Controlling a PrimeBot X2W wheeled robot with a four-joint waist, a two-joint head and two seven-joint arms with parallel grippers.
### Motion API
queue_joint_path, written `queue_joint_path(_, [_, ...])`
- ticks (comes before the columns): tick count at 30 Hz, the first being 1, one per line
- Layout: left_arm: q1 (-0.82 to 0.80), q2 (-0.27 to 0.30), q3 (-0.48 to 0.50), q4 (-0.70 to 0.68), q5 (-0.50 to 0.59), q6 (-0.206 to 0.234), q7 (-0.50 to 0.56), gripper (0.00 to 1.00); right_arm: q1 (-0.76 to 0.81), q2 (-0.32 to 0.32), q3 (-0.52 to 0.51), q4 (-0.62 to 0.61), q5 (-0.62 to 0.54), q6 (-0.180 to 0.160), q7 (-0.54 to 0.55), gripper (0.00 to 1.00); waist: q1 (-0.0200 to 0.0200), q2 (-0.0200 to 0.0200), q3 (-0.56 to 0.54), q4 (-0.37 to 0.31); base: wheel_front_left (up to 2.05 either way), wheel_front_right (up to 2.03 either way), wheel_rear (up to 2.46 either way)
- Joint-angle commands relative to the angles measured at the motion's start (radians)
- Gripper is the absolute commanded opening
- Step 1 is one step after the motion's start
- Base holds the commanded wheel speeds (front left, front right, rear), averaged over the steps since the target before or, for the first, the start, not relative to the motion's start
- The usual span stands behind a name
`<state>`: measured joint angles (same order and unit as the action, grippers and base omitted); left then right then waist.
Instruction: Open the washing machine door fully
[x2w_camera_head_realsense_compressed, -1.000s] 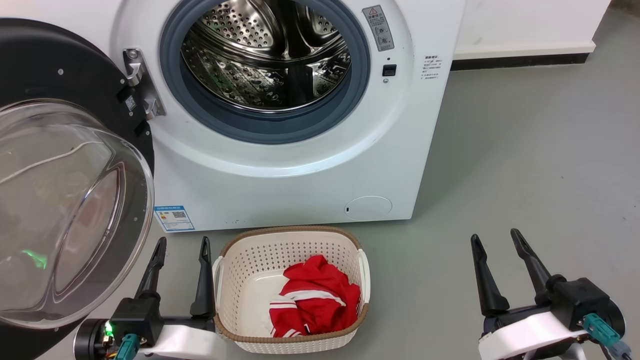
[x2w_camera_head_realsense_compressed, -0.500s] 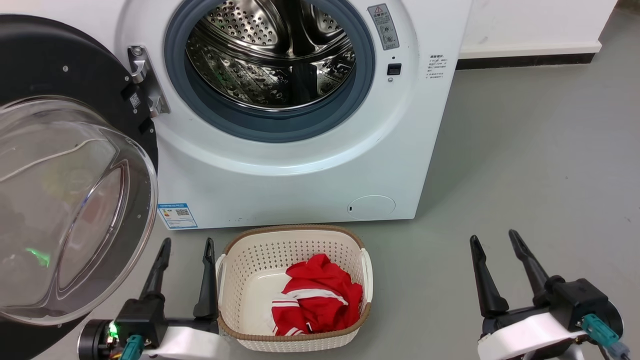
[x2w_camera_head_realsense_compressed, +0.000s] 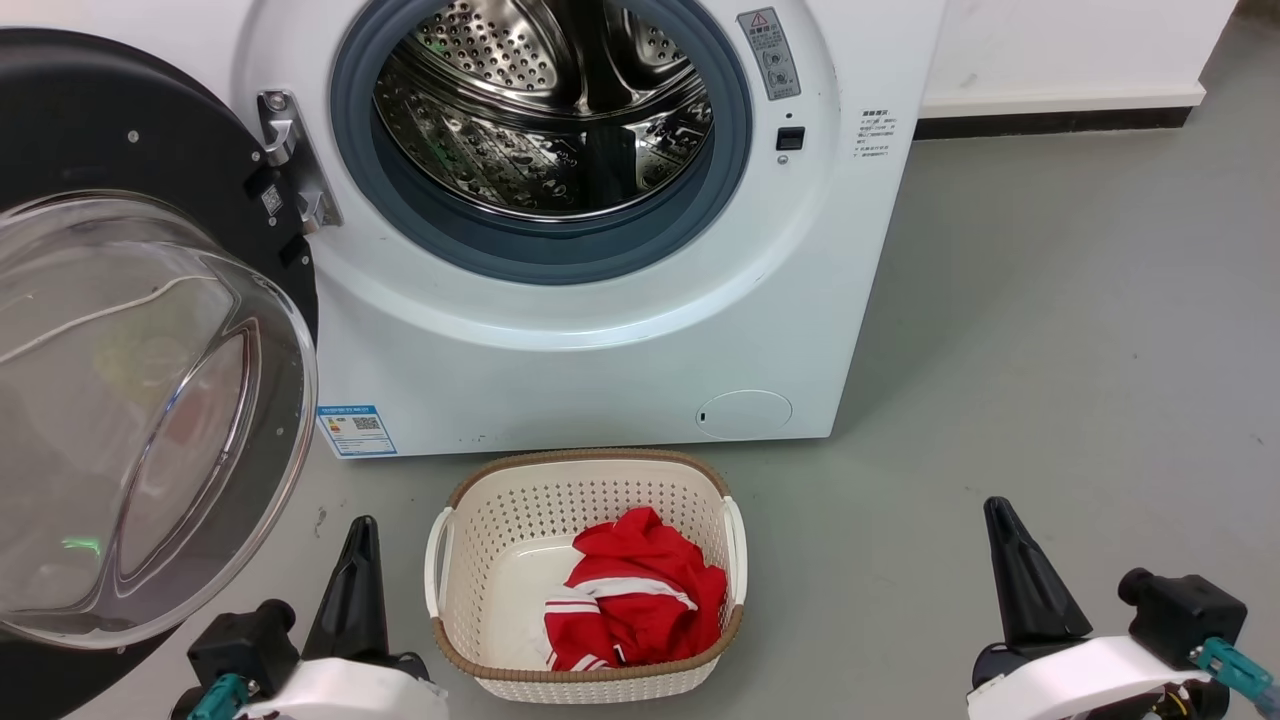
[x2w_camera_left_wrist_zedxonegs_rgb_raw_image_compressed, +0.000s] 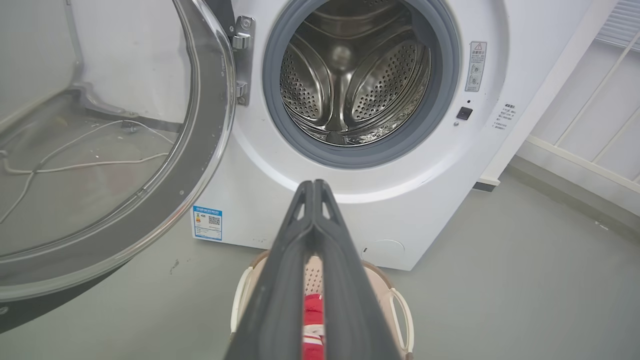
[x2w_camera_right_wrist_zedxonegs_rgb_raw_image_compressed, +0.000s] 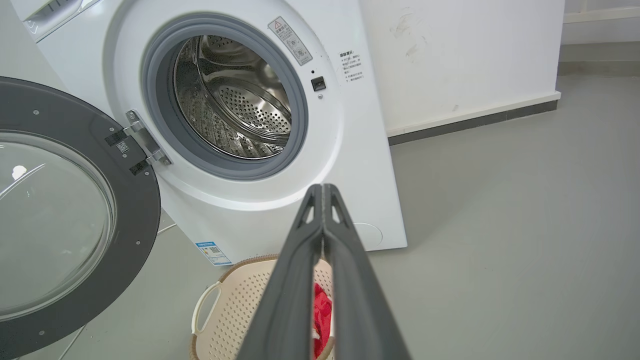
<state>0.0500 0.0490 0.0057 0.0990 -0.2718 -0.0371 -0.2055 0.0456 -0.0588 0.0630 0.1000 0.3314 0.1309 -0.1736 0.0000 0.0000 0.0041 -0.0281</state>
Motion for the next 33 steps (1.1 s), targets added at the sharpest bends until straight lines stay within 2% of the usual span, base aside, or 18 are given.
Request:
queue_joint_path(1, [-0.035,0.001,0.007,-0.009,-0.057,-0.007,0.010,0.00,-0.032,-0.009,-0.005,-0.008,0.060,0.000,0.008,0.00,0.0000,0.0000,0.000,0.000,0.00,0.00,0.00])
queue_joint_path(19, [-0.066,0.001,0.030,0.026,-0.369,-0.029,0.084,0.00,-0.064,-0.022,-0.023,0.028,0.376,0.000,0.057,0.00,0.0000,0.0000,0.000,0.005,0.00,0.00,0.00])
queue_joint_path(33, [-0.087,0.001,0.046,0.049,-0.559,-0.043,0.131,0.00,-0.083,-0.027,-0.039,0.049,0.565,0.000,0.091,0.00,0.0000,0.0000,0.000,0.008,0.00,0.00,0.00])
